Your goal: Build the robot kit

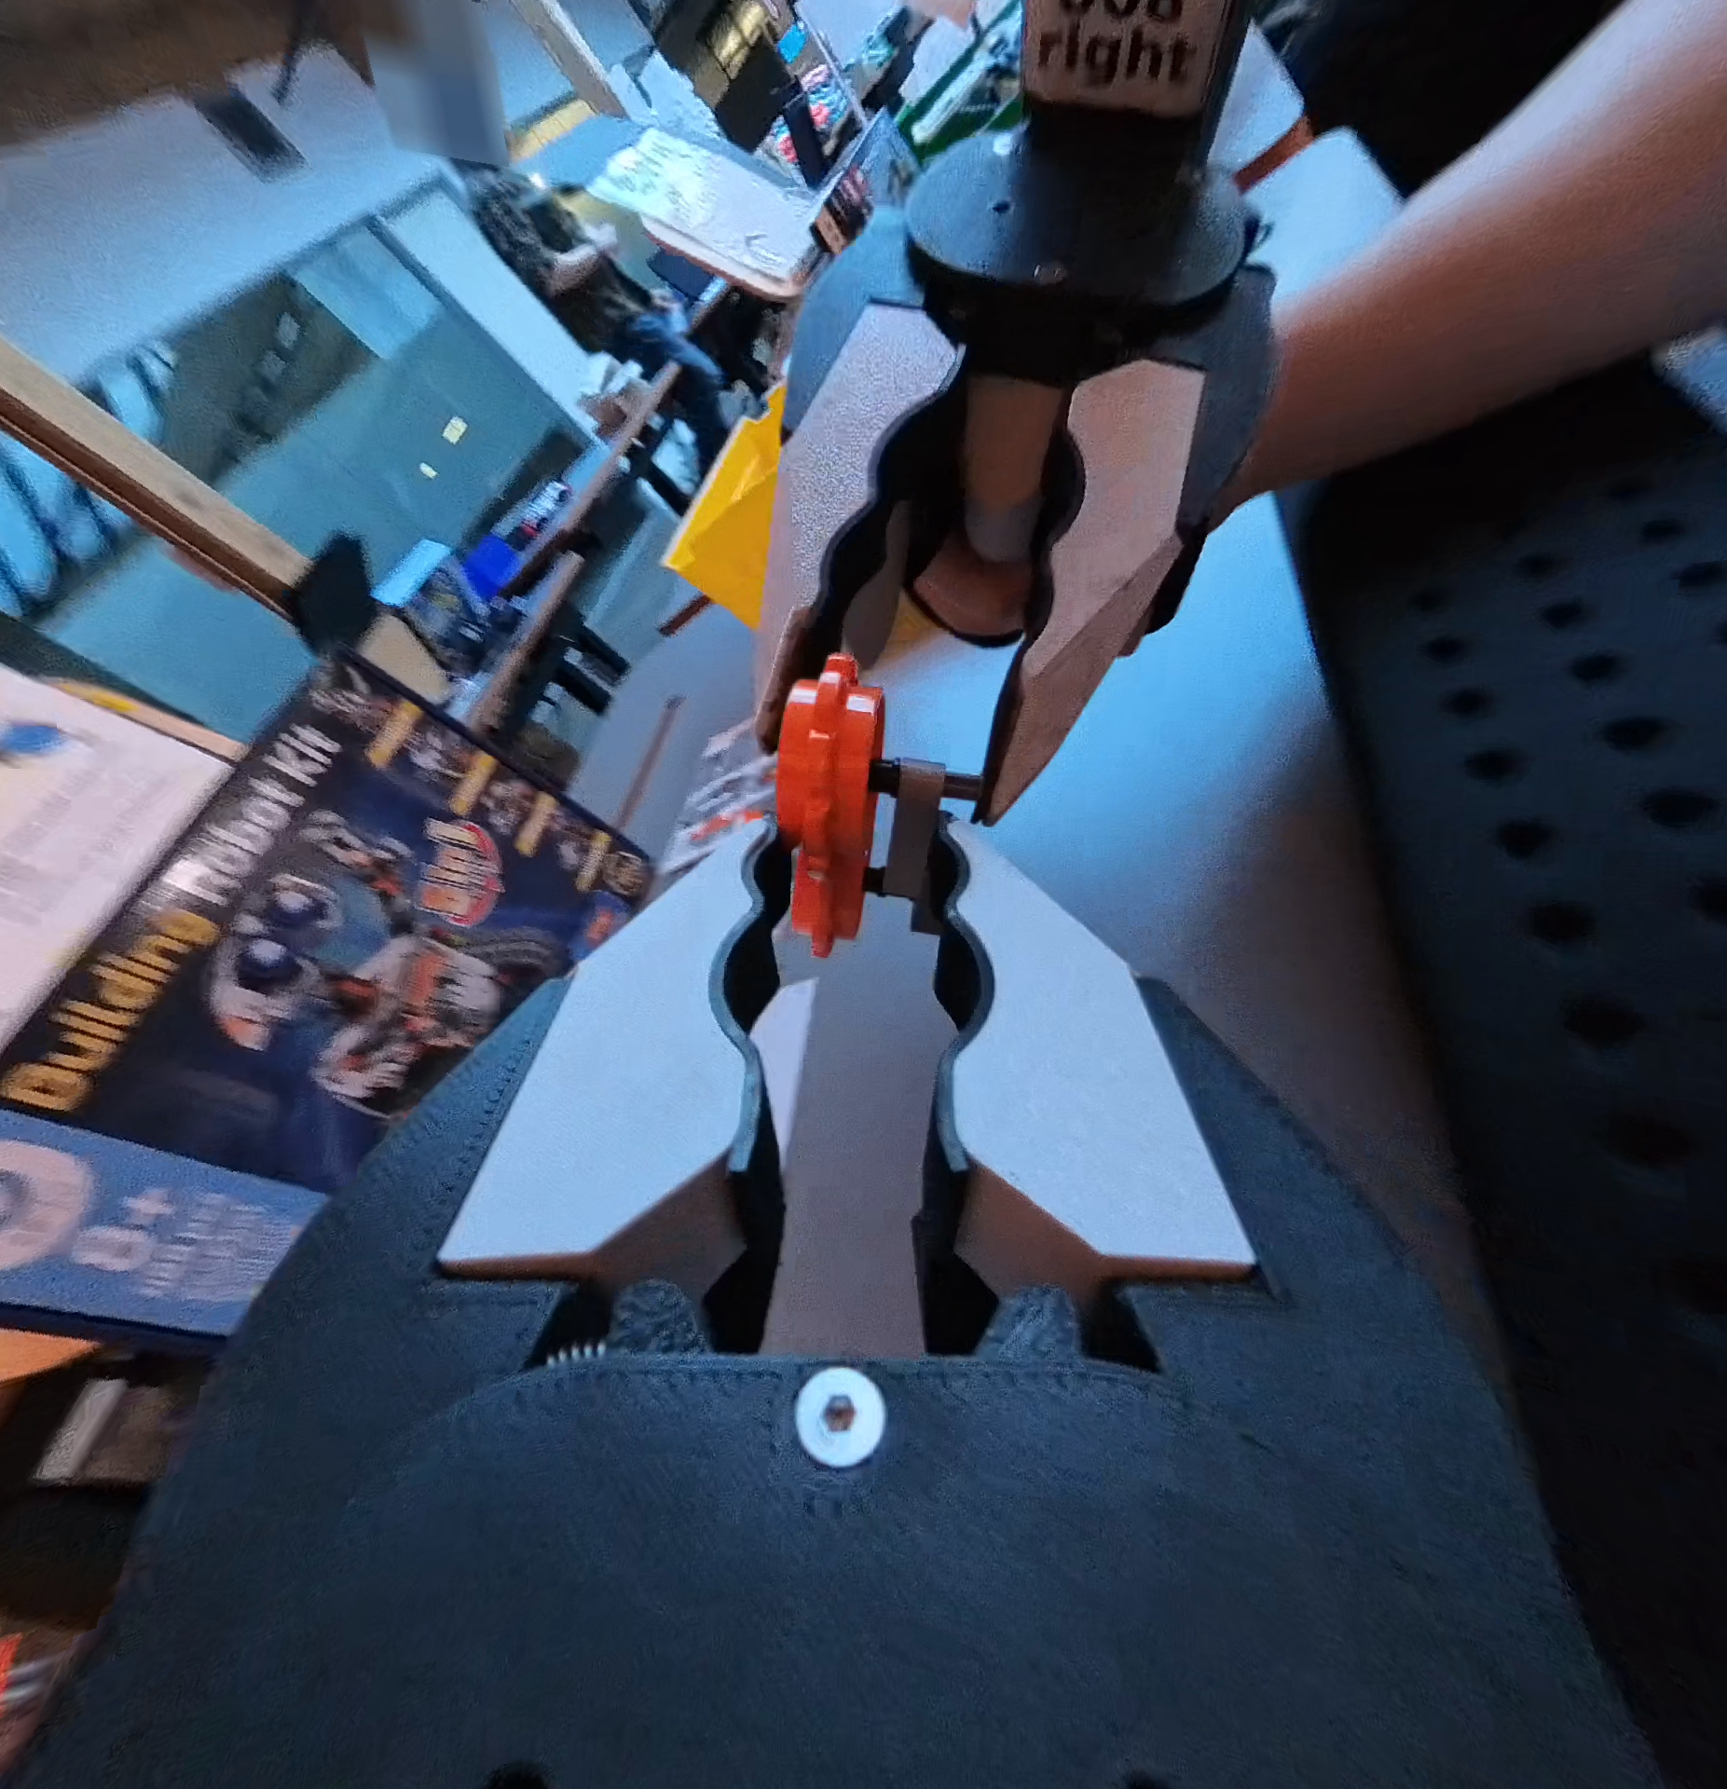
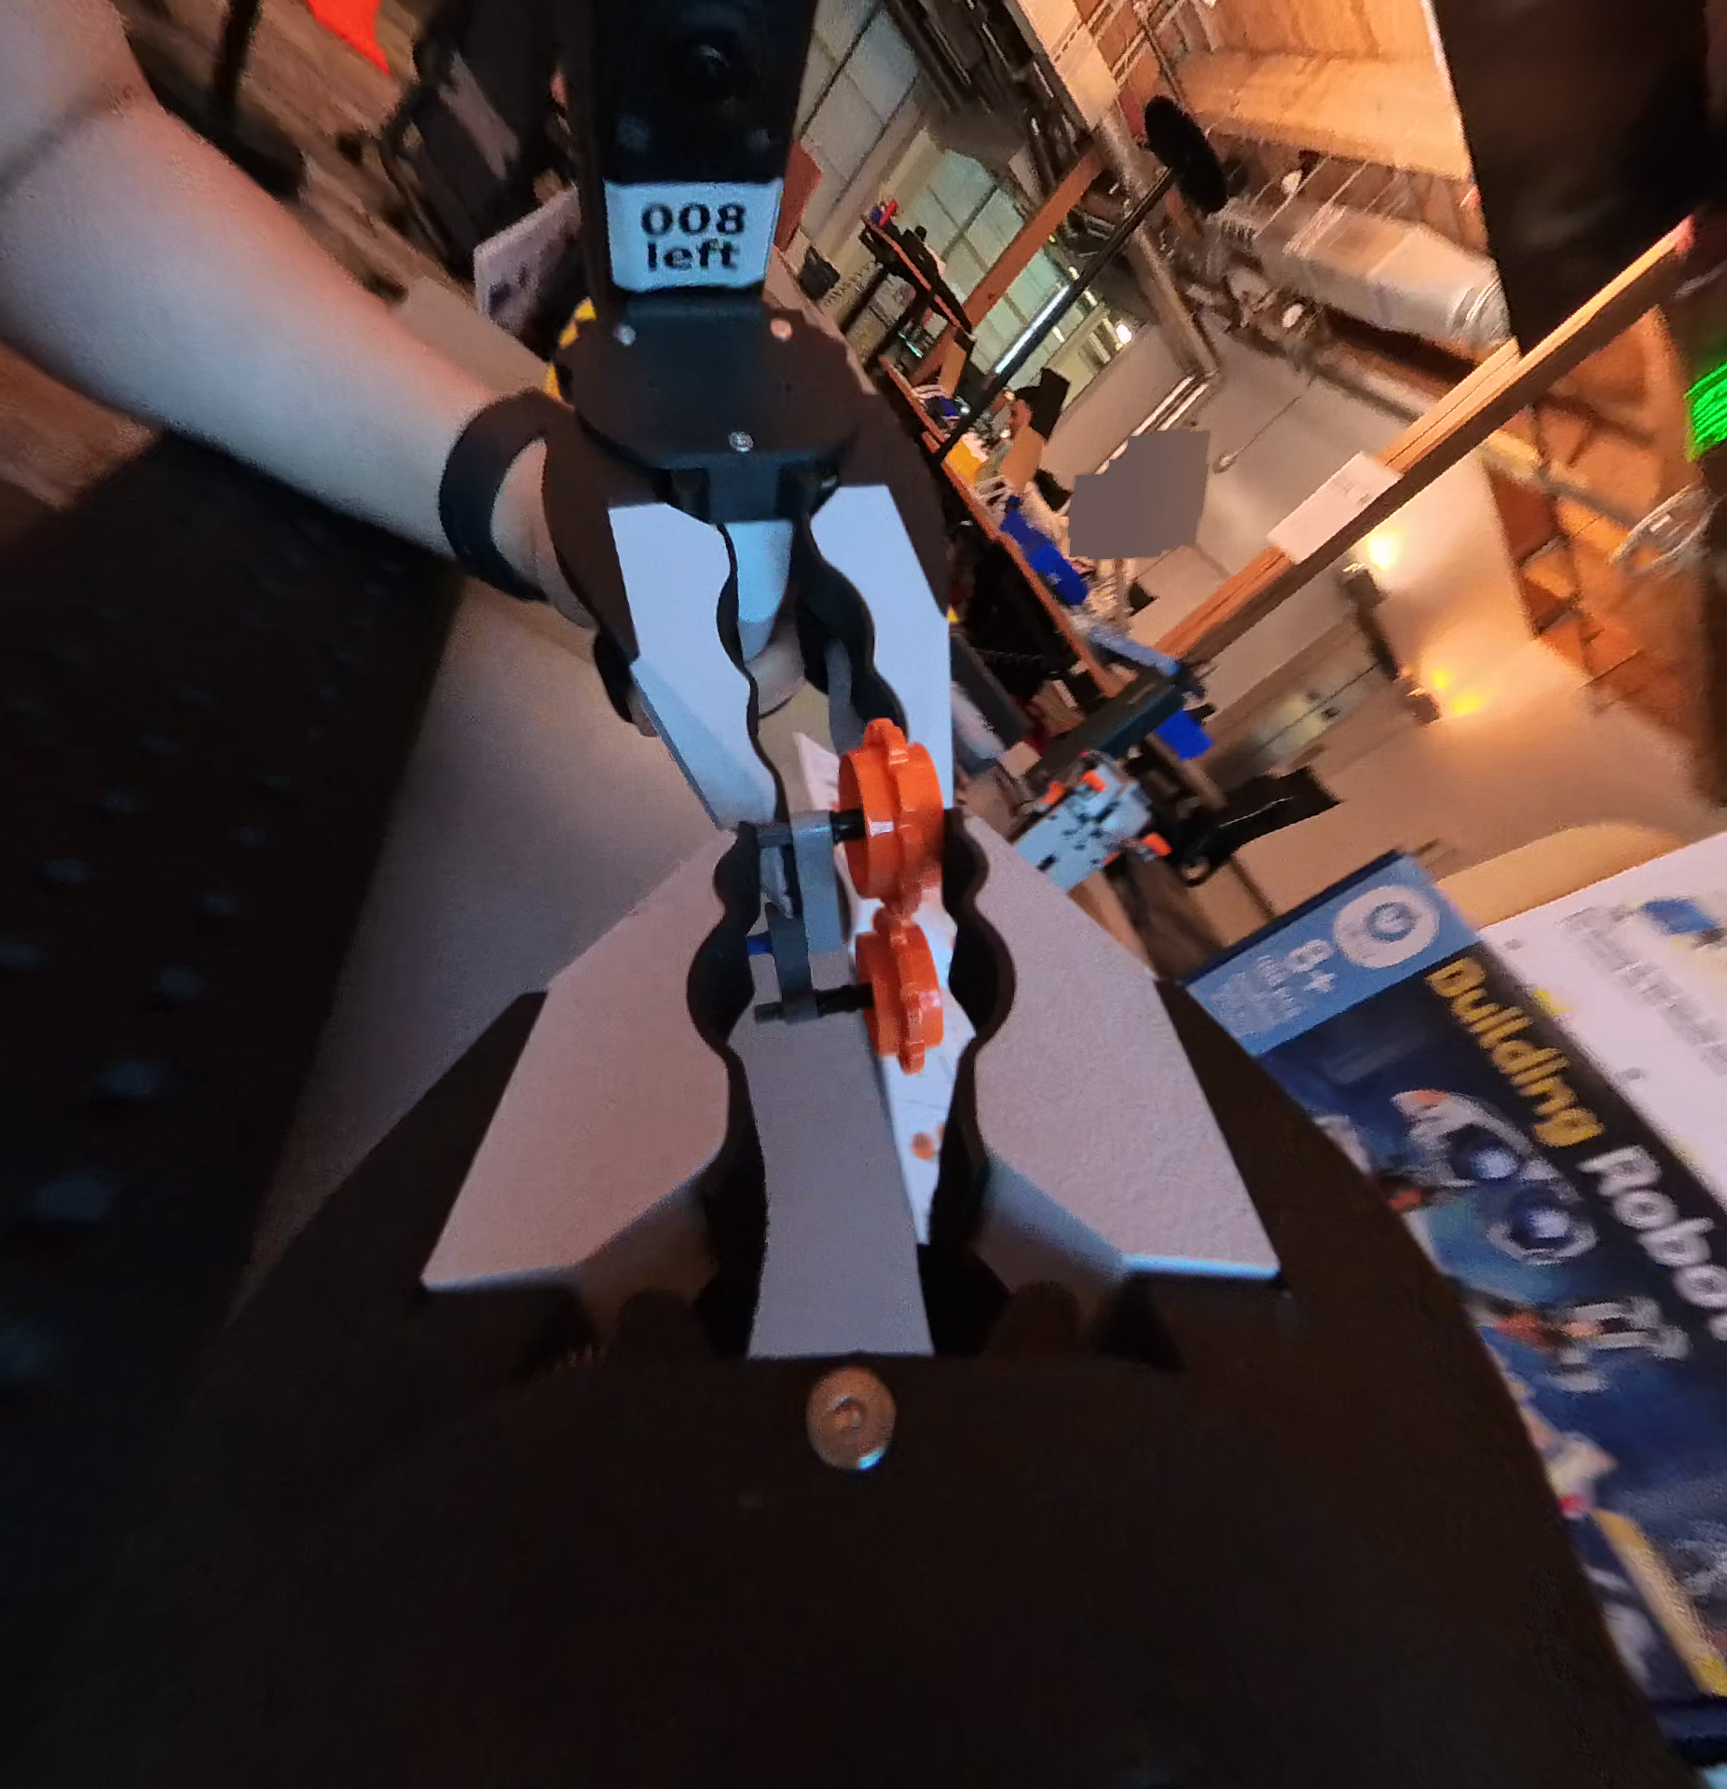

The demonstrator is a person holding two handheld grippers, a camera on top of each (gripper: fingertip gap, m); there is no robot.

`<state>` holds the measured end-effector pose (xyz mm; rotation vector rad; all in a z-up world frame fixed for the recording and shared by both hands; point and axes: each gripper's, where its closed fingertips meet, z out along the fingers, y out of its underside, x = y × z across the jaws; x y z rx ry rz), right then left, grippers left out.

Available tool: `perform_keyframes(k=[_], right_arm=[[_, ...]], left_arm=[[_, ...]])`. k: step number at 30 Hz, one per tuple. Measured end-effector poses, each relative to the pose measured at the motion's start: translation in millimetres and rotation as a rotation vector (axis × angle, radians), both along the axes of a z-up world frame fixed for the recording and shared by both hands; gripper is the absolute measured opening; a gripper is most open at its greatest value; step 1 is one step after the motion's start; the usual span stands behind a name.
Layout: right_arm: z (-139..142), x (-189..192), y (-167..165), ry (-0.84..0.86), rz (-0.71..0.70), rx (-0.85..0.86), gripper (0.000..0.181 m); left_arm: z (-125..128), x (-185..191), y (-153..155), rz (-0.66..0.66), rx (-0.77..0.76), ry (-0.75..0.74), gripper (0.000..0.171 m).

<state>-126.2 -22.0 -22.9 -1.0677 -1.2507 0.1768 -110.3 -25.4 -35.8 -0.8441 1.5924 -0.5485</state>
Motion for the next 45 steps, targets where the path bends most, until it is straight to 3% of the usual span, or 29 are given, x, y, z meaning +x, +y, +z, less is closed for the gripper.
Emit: perform_keyframes(k=[3, 11, 17, 23, 29, 45], right_arm=[[3.9, -2.4, -2.8, -0.053, -0.033, 0.12, 0.037], [2.9, -4.7, -1.0, -0.121, -0.101, 0.229, 0.038], [-10.8, -4.5, 2.3, -0.13, -0.078, 0.061, 0.038], [-38.7, -0.8, 14.9, -0.142, -0.094, -0.179, 0.038], [-45.2, 2.3, 18.6, -0.085, -0.087, -0.268, 0.038], [-58.4, -2.2, 12.7, -0.07, -0.06, -0.367, 0.037]], left_arm=[[6.1, -2.3, -1.3, 0.017, 0.139, -0.029, 0.026], [6.0, -3.4, -0.8, 0.032, 0.224, -0.023, 0.025], [-9.3, -2.2, 0.0, -0.009, 0.098, 0.056, 0.025], [-39.4, -0.2, 10.1, -0.024, -0.129, 0.188, 0.025], [-47.0, 3.0, 12.6, -0.03, -0.279, 0.2, 0.025], [-60.0, -1.0, 11.2, -0.006, -0.262, 0.274, 0.025]])
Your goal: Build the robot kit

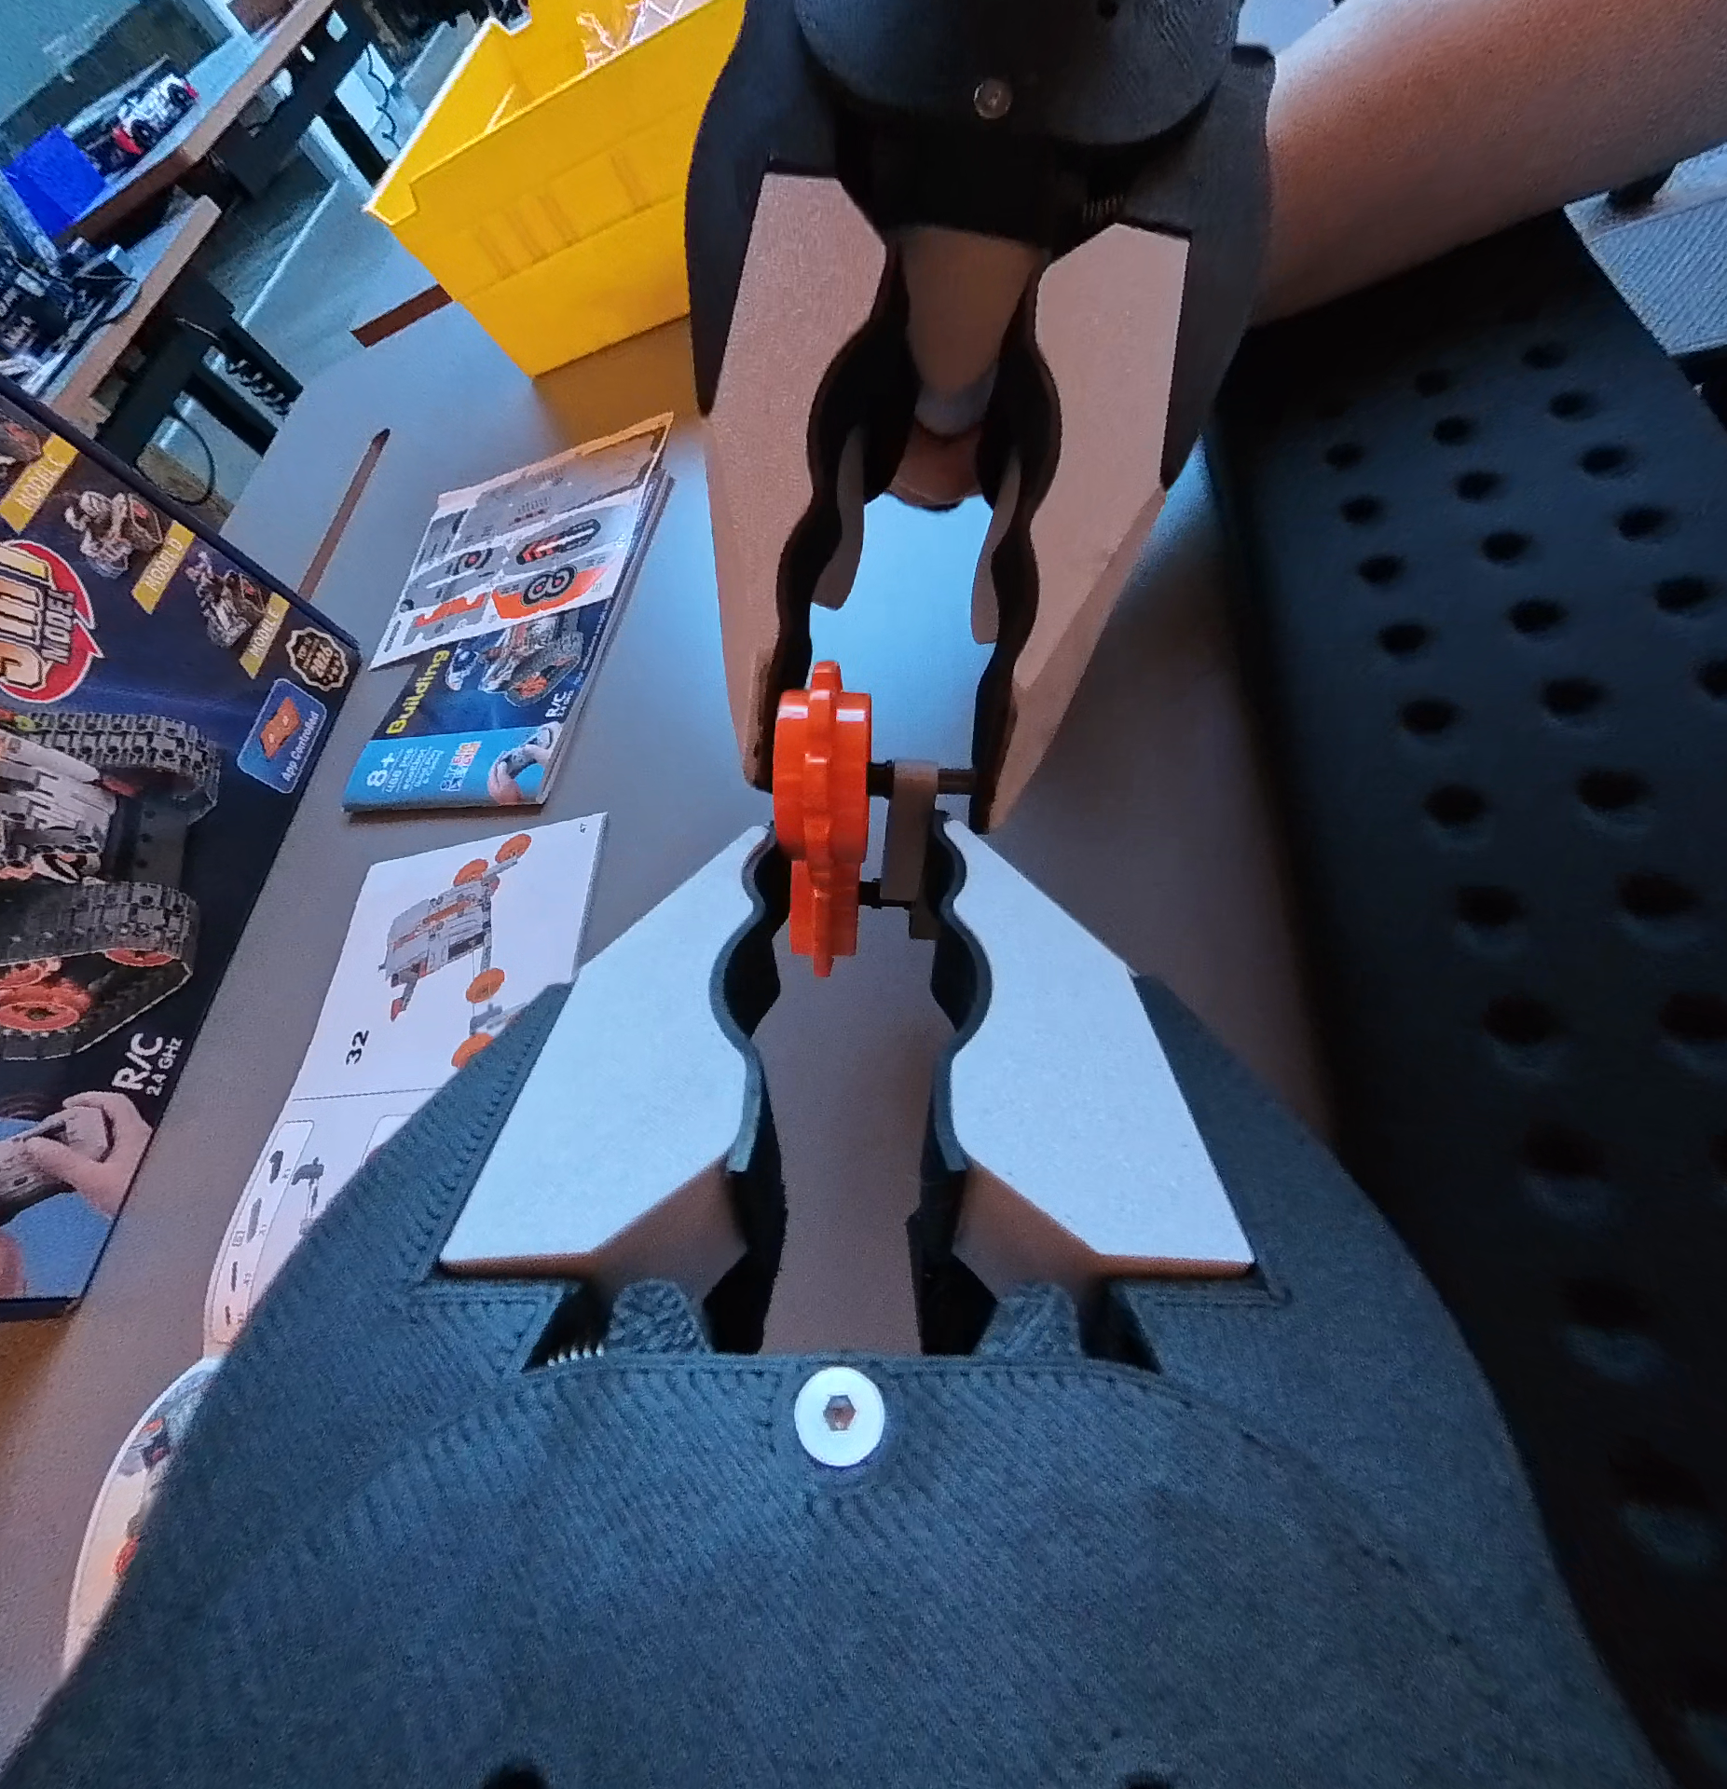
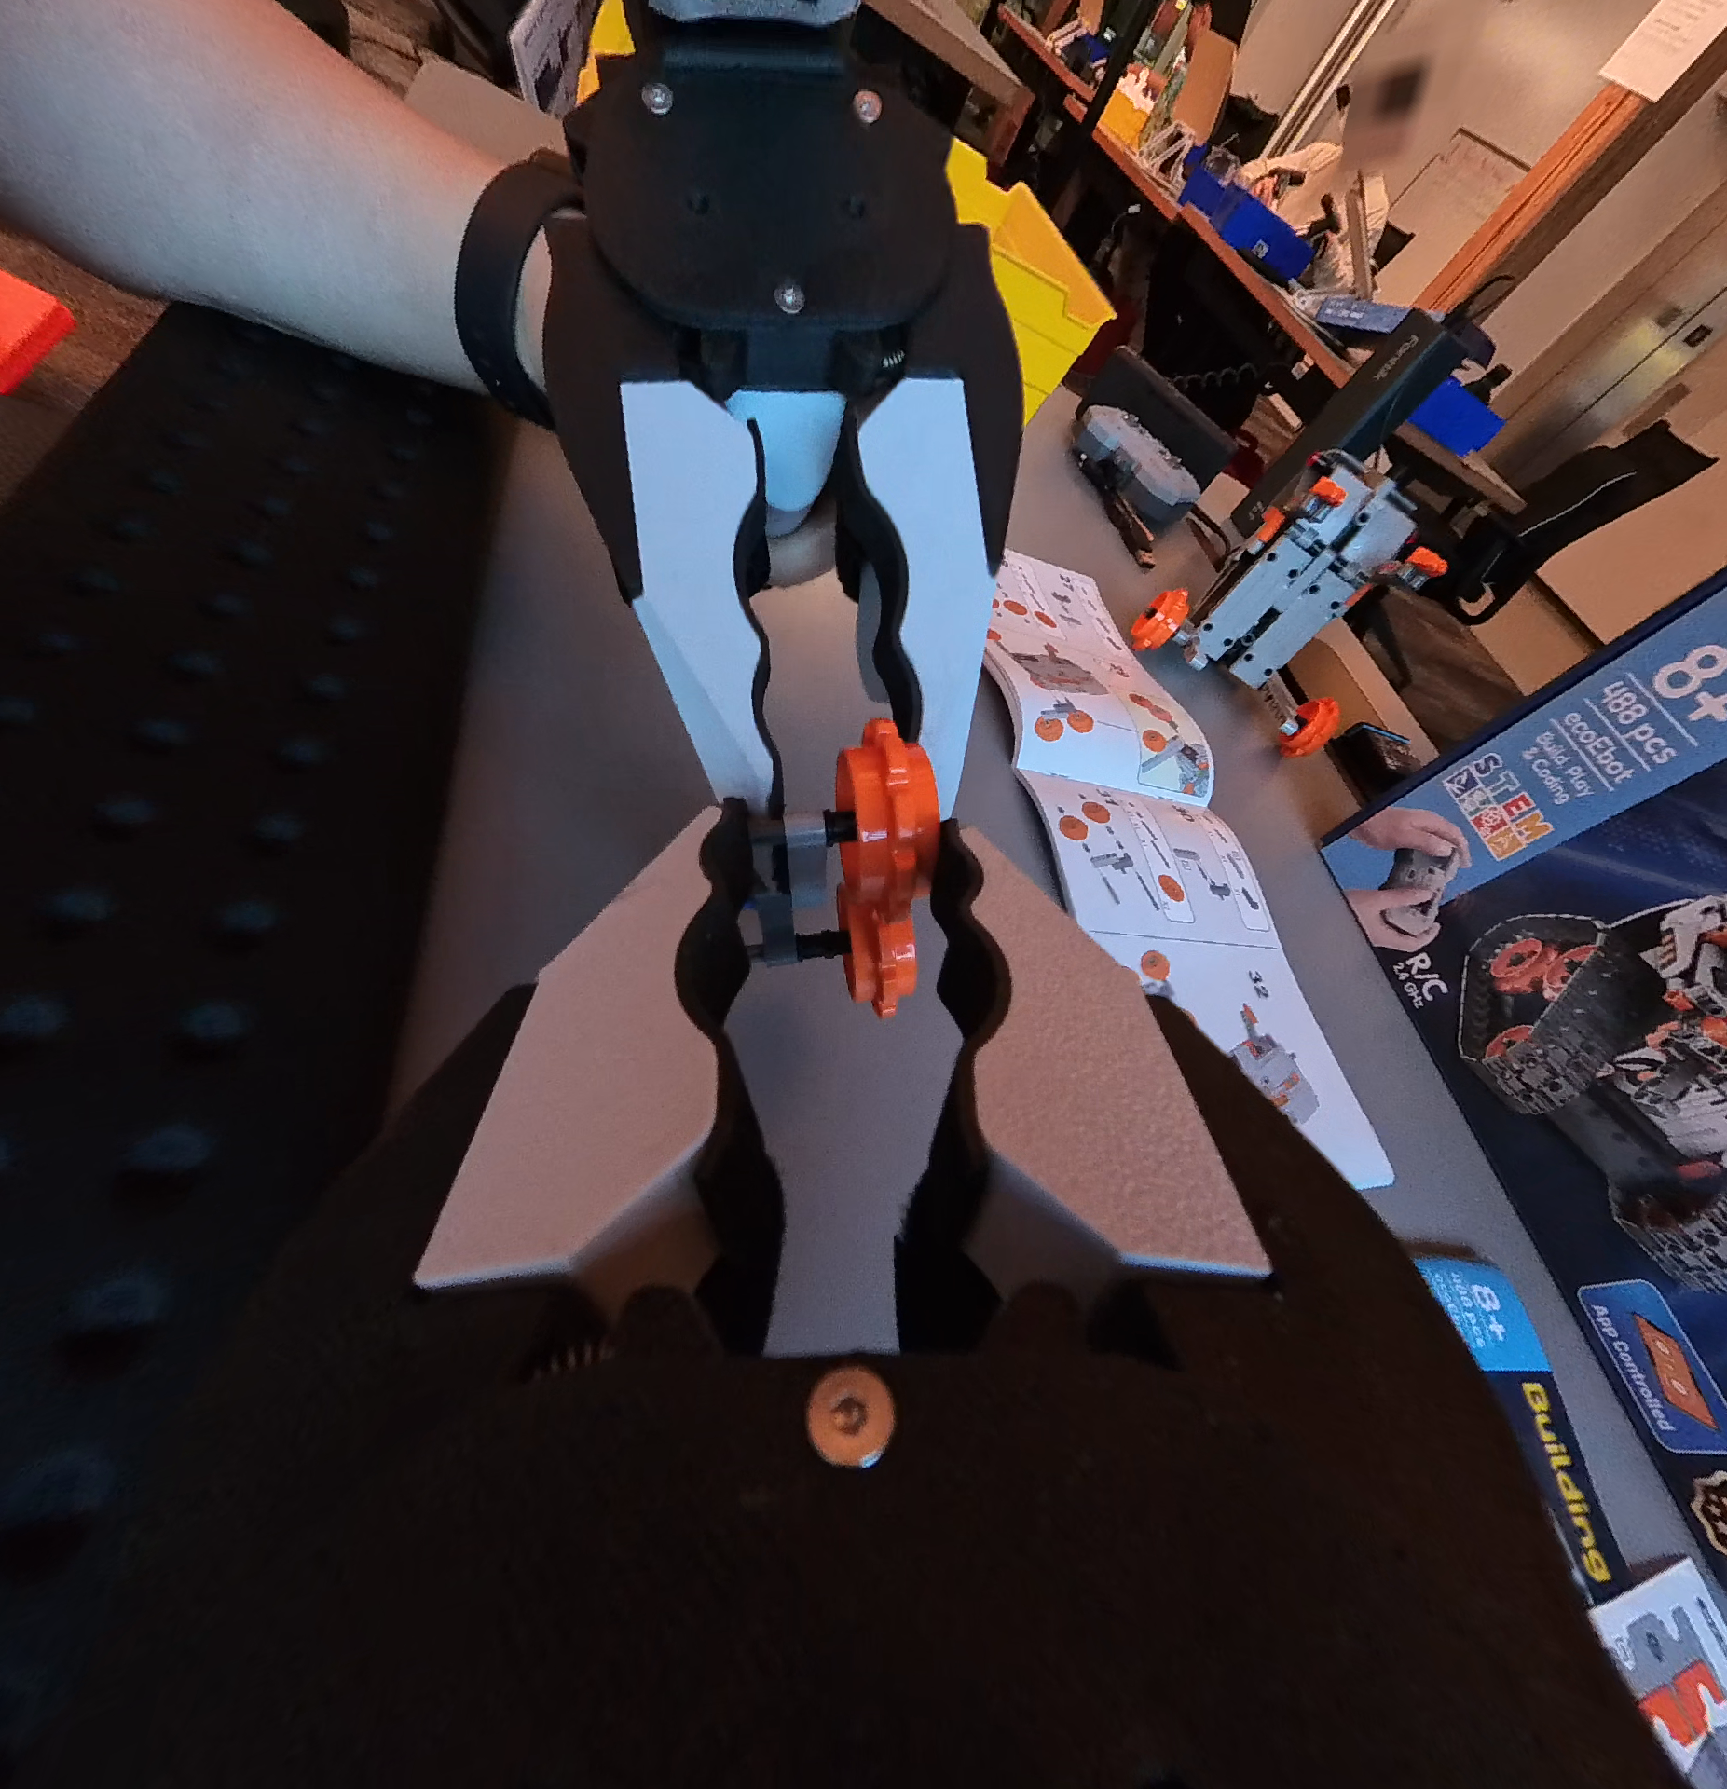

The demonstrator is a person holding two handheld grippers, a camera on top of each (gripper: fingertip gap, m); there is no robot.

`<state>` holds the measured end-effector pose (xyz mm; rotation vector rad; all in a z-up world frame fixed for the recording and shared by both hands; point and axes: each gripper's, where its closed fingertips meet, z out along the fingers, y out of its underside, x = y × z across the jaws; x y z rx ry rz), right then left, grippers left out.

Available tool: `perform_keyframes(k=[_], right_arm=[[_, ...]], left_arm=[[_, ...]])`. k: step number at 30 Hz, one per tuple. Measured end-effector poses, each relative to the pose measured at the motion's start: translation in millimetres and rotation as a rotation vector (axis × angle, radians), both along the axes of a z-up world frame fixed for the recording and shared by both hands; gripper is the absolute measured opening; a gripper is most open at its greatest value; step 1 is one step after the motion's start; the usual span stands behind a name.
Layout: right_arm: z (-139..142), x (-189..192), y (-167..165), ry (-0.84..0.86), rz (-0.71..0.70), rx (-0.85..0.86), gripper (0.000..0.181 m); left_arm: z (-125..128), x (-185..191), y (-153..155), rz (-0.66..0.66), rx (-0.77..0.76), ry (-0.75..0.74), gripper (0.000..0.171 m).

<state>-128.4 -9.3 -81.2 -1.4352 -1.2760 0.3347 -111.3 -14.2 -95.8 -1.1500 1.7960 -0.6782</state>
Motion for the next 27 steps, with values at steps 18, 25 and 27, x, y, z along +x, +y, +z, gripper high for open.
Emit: perform_keyframes(k=[18, 25, 27], right_arm=[[-0.4, -2.6, -2.7, 0.018, -0.001, -0.017, 0.037], [0.3, -3.6, -2.7, 0.029, -0.001, -0.023, 0.037], [0.4, -3.5, -2.7, 0.028, -0.002, -0.024, 0.037]], left_arm=[[-2.4, -1.2, -0.2, 0.016, -0.025, 0.015, 0.025], [-1.6, -1.7, -0.4, 0.018, -0.017, 0.014, 0.025], [-1.2, -1.6, -0.4, 0.019, -0.018, 0.01, 0.025]])
